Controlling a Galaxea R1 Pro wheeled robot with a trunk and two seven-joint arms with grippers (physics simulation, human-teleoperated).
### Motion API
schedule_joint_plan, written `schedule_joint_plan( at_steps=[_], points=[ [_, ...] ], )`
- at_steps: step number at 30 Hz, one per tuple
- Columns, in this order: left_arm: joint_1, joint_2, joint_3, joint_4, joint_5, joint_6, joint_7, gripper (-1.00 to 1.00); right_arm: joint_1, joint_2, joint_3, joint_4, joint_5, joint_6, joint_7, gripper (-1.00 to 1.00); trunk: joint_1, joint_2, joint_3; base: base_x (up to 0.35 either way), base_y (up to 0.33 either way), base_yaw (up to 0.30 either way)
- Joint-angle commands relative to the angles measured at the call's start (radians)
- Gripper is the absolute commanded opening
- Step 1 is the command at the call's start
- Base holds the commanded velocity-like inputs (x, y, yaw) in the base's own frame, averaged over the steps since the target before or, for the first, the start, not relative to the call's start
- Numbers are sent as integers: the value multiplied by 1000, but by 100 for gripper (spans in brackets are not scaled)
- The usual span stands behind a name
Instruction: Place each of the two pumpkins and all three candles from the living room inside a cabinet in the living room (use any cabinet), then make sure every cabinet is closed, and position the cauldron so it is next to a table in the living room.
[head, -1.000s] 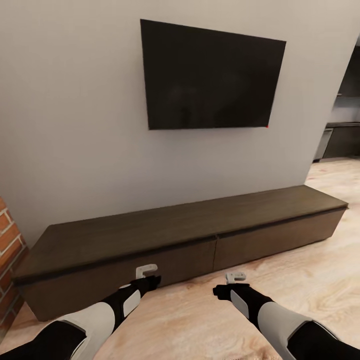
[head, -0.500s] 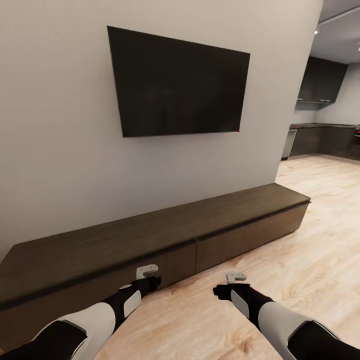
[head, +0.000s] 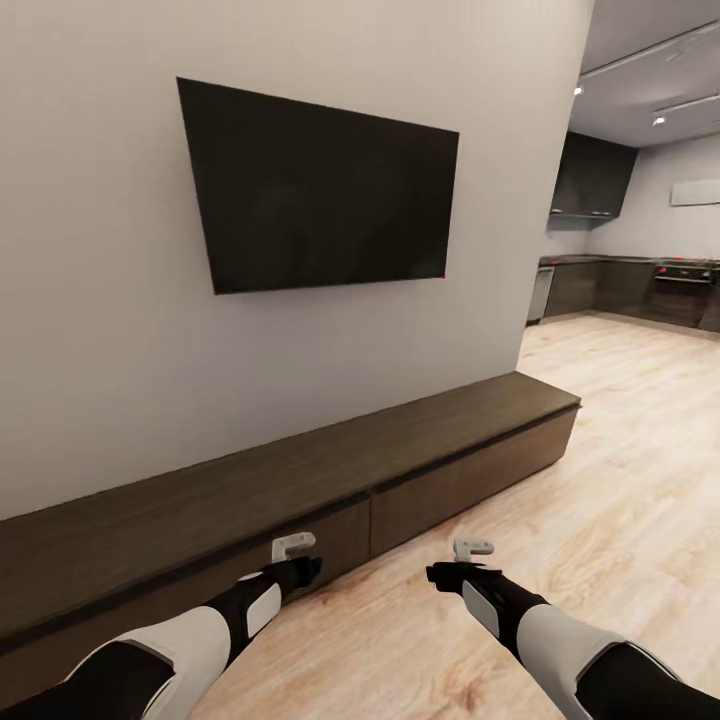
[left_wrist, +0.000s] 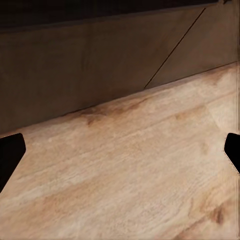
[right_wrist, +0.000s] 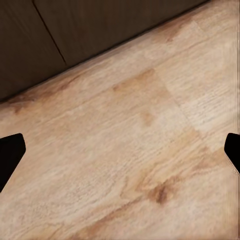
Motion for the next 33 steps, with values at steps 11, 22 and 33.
schedule_joint_plan(
  at_steps=[11,22,33],
  points=[
    [-1,0,-8,1,10,-3,-1,100,0,1,8,-2,-7,5,-6,100,-42,77,49,0,0,-150],
    [-1,3,-7,1,10,-3,-1,100,0,1,8,-3,-7,5,-8,100,-85,154,93,0,0,-72],
    [-1,3,-7,1,10,-3,-1,100,0,1,8,-2,-6,5,-8,100,-127,231,138,0,0,-190]
  ],
)
